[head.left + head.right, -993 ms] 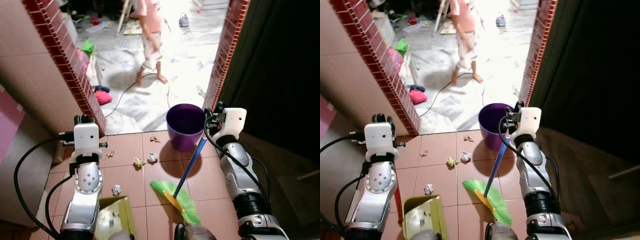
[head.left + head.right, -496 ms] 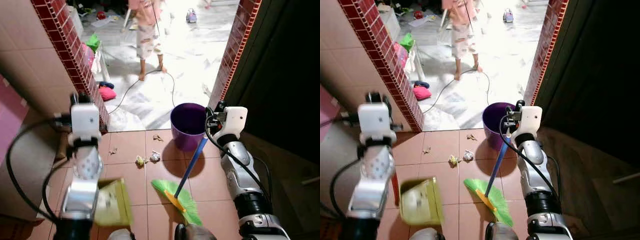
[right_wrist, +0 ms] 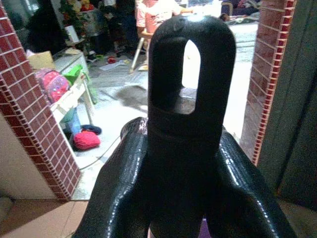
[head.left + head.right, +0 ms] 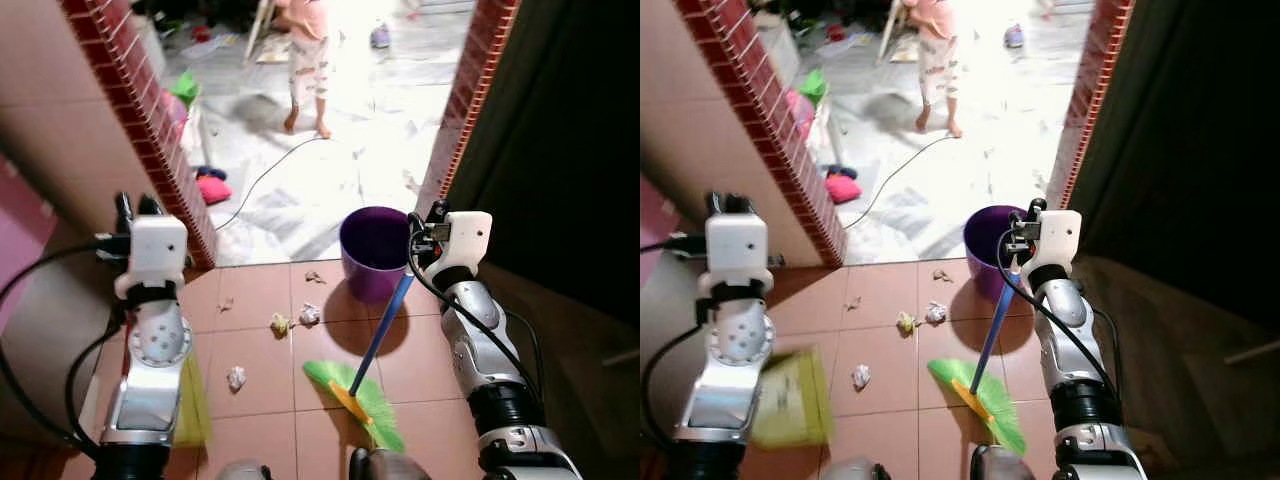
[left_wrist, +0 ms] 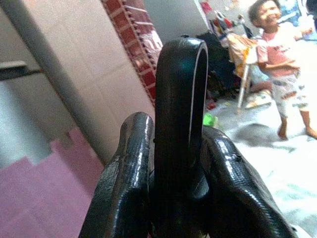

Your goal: Sweep floor

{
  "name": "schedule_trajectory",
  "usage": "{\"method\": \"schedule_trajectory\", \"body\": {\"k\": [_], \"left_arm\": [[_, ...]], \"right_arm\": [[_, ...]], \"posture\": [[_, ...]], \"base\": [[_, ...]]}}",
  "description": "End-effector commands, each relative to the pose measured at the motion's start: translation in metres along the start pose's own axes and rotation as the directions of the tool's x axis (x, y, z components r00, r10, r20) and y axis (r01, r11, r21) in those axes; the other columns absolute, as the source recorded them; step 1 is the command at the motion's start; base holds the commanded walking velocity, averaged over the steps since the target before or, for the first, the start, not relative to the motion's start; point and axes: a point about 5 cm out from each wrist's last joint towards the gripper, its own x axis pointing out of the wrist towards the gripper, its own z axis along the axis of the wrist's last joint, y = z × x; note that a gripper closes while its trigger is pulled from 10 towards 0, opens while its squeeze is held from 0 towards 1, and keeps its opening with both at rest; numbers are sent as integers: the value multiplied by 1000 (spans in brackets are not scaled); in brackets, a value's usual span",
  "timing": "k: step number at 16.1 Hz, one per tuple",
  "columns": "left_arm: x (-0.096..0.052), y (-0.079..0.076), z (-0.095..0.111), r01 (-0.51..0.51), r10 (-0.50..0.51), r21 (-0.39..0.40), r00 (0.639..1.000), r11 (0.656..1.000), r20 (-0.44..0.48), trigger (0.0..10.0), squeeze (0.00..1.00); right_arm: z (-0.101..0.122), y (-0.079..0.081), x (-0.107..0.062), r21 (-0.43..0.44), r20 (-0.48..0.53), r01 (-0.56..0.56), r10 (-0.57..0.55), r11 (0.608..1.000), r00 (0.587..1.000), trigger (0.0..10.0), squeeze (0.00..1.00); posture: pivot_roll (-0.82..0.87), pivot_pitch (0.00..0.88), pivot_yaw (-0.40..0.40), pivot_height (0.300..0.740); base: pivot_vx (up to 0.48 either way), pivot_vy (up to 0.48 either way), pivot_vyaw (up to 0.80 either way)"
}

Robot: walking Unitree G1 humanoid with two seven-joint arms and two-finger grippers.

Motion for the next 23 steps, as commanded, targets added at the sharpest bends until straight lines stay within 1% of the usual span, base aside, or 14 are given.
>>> {"method": "schedule_trajectory", "body": {"k": [1,2,5,7,8,10,11,13,15,16,17,20,21,23], "left_arm": [[5,0,8,-11,11,-16,1000,1000,23,10000,0],[5,-1,8,-10,11,-21,1000,1000,22,10000,0],[6,-4,8,-6,7,-19,1000,1000,16,10000,0],[7,-6,9,-3,3,-27,1000,1000,12,10000,0],[8,-8,9,-1,2,-30,1000,1000,10,10000,0],[9,-10,11,-3,4,-37,1000,999,10,10000,0],[9,-10,12,-3,4,-47,1000,999,19,10000,0],[8,-13,15,5,-3,-45,999,999,44,10000,0],[9,-14,15,11,-8,-54,999,998,43,10000,0],[10,-18,15,31,-28,-88,999,996,36,10000,0],[11,-23,18,50,-46,-111,998,993,42,10000,0],[12,-35,21,83,-79,-157,996,984,34,10000,0],[12,-36,21,90,-85,-162,996,983,38,10000,0],[12,-37,21,101,-94,-134,994,986,56,10000,0]], "right_arm": [[-5,-1,0,-11,-37,5,-5,1000,999,10000,0],[-6,0,-1,-9,-36,5,-5,1000,999,10000,0],[-4,-1,-2,3,-22,21,-21,1000,1000,10000,0],[6,-5,2,7,20,76,-77,997,997,10000,0],[17,-9,7,21,55,125,-126,992,990,10000,0],[32,-17,14,-8,103,186,-184,982,977,10000,0],[34,-18,16,-11,109,195,-192,981,975,10000,0],[35,-20,17,-3,107,199,-198,980,974,10000,0],[33,-20,16,-4,103,209,-208,978,973,10000,0],[32,-18,16,-9,98,214,-212,977,972,10000,0],[31,-17,16,6,95,203,-202,979,975,10000,0],[32,-10,16,8,102,147,-148,989,984,10000,0],[32,-9,16,7,105,143,-143,990,984,10000,0],[32,-7,16,4,108,138,-138,990,985,10000,0]], "posture": [[-74,0,49,740],[-74,0,49,740],[-82,0,60,740],[-87,0,63,740],[-90,0,63,740],[-92,0,63,740],[-93,0,62,740],[-92,0,61,740],[-90,0,59,740],[-91,0,58,740],[-92,0,57,740],[-95,0,57,740],[-95,0,57,740],[-100,0,59,740]], "base": [[0,480,-800],[0,480,-587],[0,480,0],[0,480,0],[0,480,0],[0,480,0],[0,480,0],[0,0,0],[0,0,0],[0,0,0],[0,0,0],[0,0,0],[0,0,0],[0,0,750]]}}
